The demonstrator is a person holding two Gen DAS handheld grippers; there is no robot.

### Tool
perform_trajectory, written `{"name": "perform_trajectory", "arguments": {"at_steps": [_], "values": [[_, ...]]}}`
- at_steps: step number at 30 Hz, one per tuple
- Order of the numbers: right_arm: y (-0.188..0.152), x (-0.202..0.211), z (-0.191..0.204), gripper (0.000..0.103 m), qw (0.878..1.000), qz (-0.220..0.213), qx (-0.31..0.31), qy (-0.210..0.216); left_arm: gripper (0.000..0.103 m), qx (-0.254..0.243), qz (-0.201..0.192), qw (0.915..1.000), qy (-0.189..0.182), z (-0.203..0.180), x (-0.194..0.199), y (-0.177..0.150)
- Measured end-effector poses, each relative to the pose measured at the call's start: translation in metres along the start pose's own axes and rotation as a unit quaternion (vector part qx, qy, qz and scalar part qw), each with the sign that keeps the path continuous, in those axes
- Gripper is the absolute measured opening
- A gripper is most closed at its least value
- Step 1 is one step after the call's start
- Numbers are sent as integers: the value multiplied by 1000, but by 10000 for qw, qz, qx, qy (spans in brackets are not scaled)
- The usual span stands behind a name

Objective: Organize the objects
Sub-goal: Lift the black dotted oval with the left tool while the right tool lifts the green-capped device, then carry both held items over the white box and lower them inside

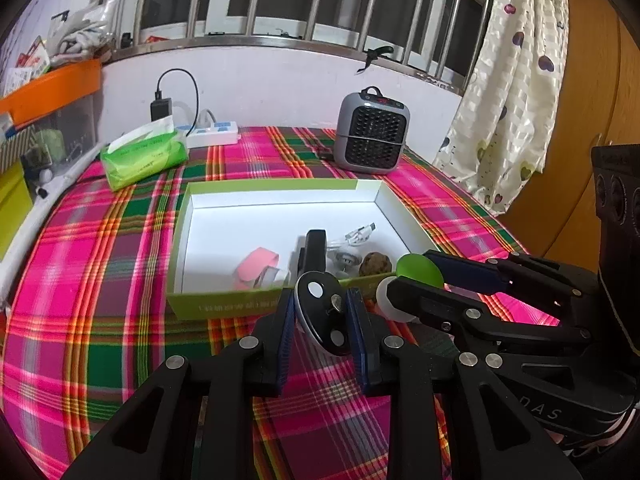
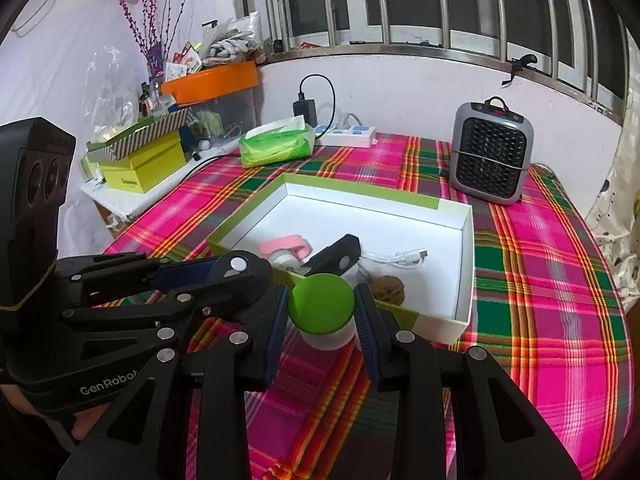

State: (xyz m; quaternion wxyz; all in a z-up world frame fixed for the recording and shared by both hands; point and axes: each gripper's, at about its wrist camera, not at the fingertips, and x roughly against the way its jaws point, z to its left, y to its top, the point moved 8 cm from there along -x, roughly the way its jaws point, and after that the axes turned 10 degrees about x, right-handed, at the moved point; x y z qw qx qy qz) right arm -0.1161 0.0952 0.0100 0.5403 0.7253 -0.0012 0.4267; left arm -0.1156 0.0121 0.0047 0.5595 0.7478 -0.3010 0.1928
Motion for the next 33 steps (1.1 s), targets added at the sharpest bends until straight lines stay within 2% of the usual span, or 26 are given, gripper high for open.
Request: {"name": "perform_trajectory", "arguments": {"at_steps": [15,33], "values": [[14,-5,-14,35,10000,-81,-5,-50,23,-201,-65,9997,150,-4,-8,23],[32,-36,-35,35,10000,-24,12,-84,23,-182,-43,9992,339,7,-39,50]]}}
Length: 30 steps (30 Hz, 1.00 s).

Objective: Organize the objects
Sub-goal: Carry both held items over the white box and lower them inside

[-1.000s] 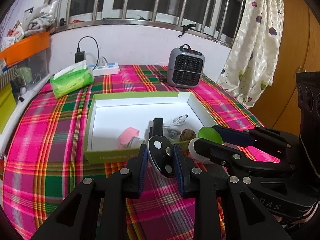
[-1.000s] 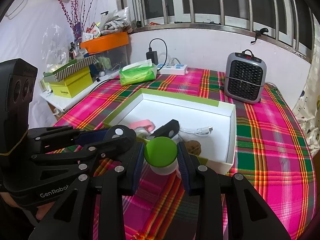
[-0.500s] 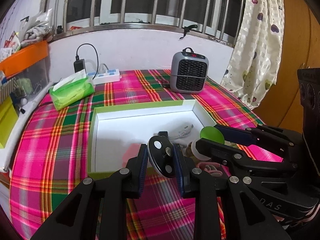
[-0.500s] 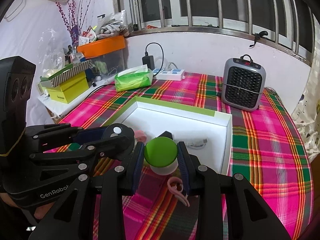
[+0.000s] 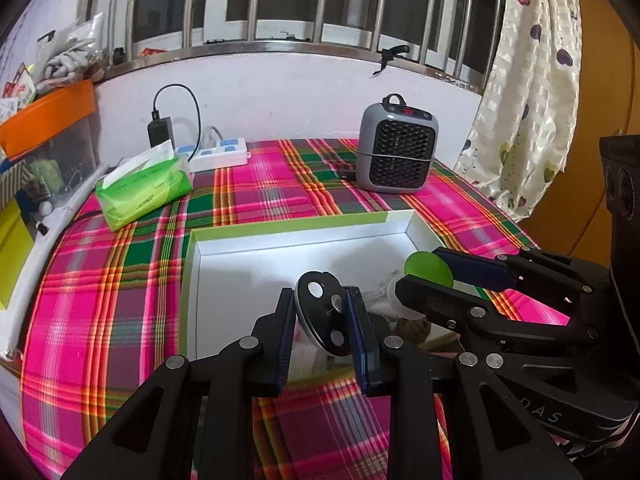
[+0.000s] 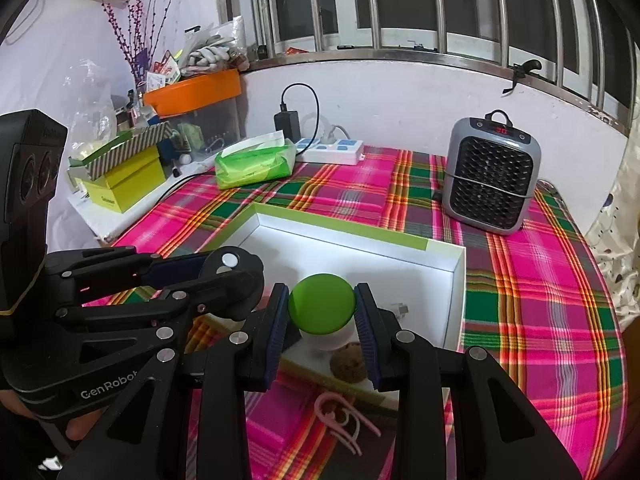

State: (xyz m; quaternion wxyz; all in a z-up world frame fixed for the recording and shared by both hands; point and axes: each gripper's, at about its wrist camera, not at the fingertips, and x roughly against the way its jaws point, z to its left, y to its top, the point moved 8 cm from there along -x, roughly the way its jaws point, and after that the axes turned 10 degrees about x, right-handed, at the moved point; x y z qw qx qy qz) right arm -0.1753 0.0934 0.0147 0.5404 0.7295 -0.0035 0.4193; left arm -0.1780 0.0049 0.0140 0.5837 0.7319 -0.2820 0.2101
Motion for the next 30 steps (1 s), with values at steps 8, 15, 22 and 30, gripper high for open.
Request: {"name": "perform_trajectory", "arguments": {"at_steps": [8,15,22,30], "values": [[7,-21,-11,35,9999,93,-19,-42,23,87,39,9999,80,7,-25,14],[4,-39,-23,35,9996,214,-160,-54,23,143,136,9997,141,12,-47,17],[0,-54,-29,35,9990,335,-283,32,23,187,267,9993,196,19,-62,14],[-7,-63,-30,35,9983,495,-306,26,23,180,421,9985,284,22,-71,7]]}}
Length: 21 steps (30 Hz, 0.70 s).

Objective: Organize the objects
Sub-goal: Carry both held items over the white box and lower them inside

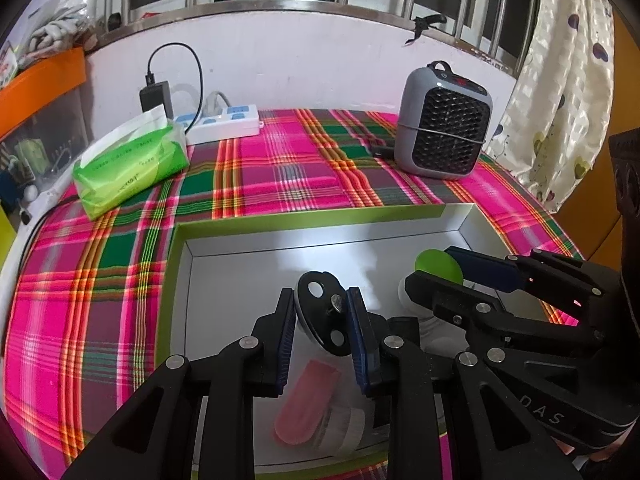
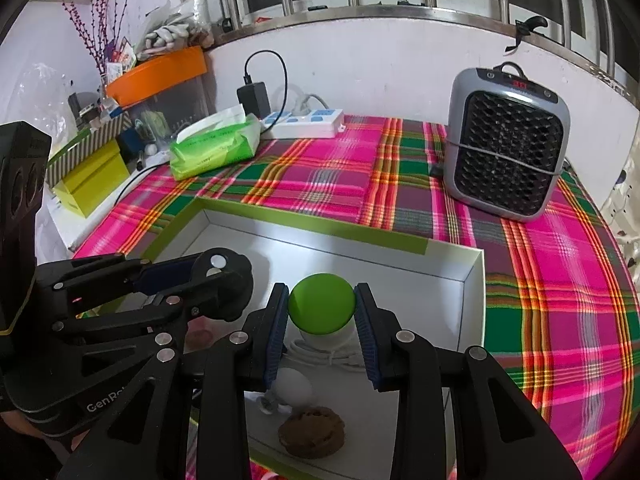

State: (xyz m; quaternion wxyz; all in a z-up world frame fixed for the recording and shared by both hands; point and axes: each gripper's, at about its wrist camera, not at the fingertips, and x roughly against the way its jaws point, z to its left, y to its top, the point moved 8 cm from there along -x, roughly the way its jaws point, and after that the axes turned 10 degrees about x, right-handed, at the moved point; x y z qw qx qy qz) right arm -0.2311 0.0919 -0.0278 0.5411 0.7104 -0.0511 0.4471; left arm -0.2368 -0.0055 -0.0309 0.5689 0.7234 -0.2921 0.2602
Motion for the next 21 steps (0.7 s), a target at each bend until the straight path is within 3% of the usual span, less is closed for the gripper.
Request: {"name": "perform_trajectory", "arguments": {"at_steps": [8,21], "values": [[-5,-4,-1,35,9999,98,-25,-34,23,-1,276,9996,76,0,-8,-7],[-5,1,4,35,10000,-22,0,23,23,82,161,9998,-59,1,-2,-4]]}}
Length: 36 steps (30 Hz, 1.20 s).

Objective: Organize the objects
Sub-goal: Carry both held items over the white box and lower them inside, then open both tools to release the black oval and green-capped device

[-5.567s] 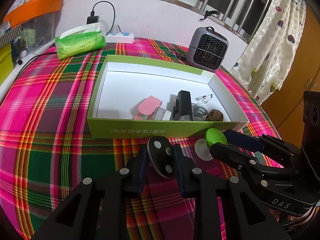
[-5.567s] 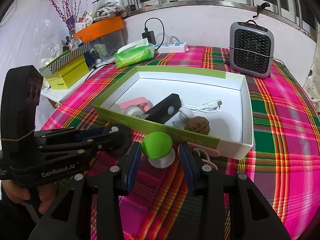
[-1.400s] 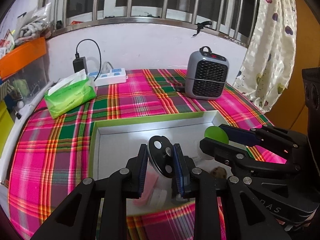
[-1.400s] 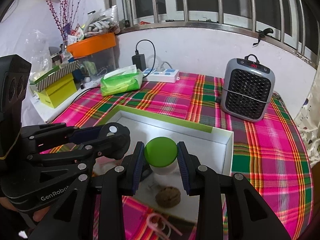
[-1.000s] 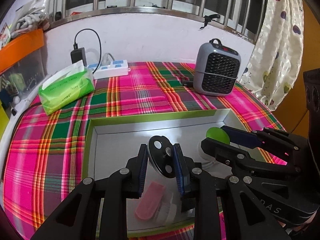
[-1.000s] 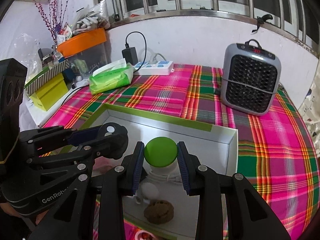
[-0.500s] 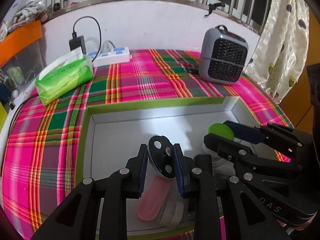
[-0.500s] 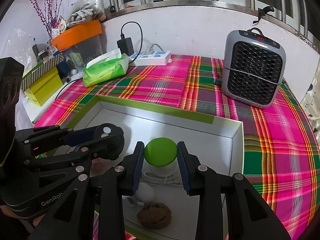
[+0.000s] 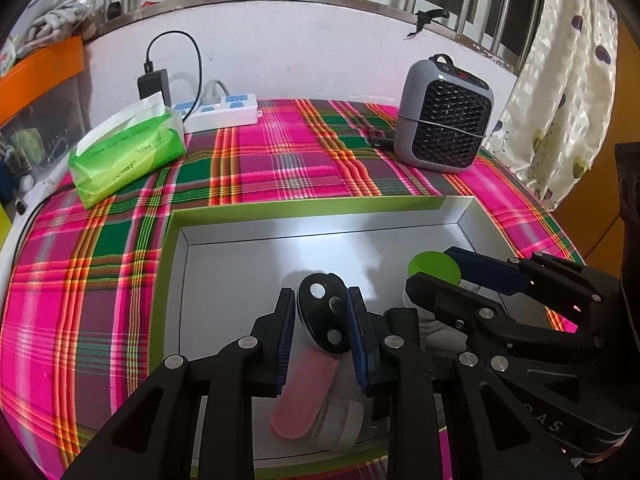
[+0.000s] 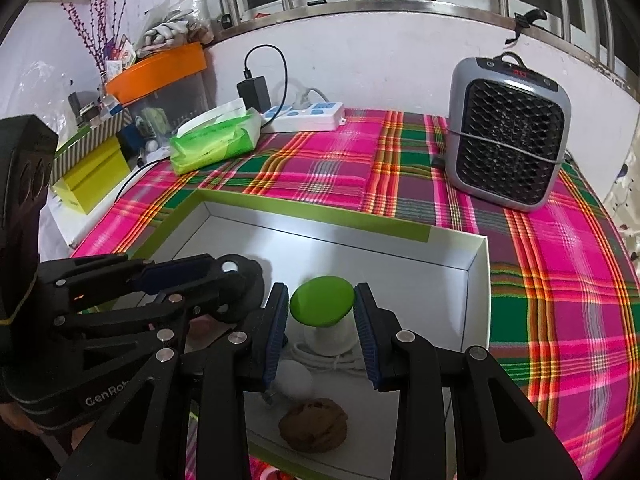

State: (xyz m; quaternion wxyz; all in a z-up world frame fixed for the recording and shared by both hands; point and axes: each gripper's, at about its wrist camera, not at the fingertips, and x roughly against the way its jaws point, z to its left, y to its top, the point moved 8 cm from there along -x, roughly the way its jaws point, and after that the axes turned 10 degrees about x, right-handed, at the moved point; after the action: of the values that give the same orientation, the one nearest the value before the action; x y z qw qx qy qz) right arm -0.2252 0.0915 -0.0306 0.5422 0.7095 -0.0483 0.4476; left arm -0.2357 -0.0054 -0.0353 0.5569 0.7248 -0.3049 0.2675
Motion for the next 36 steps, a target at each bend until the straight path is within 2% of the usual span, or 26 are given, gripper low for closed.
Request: {"name": "perform_trajectory", "arguments": {"at_steps": [9,24,36], "values": [[-2,11,2,38,9999,-131,-29,11,23,5,-194,9998,-101,-3,16,0],[-12,53,22,38,9986,-532,-36,-9,23,-100,-529,9984,-175,-17,55,-18],[-26,63,32,38,9984,-564,-77,-11,22,-57,-500,9987,-121,-16,66,-37]]}}
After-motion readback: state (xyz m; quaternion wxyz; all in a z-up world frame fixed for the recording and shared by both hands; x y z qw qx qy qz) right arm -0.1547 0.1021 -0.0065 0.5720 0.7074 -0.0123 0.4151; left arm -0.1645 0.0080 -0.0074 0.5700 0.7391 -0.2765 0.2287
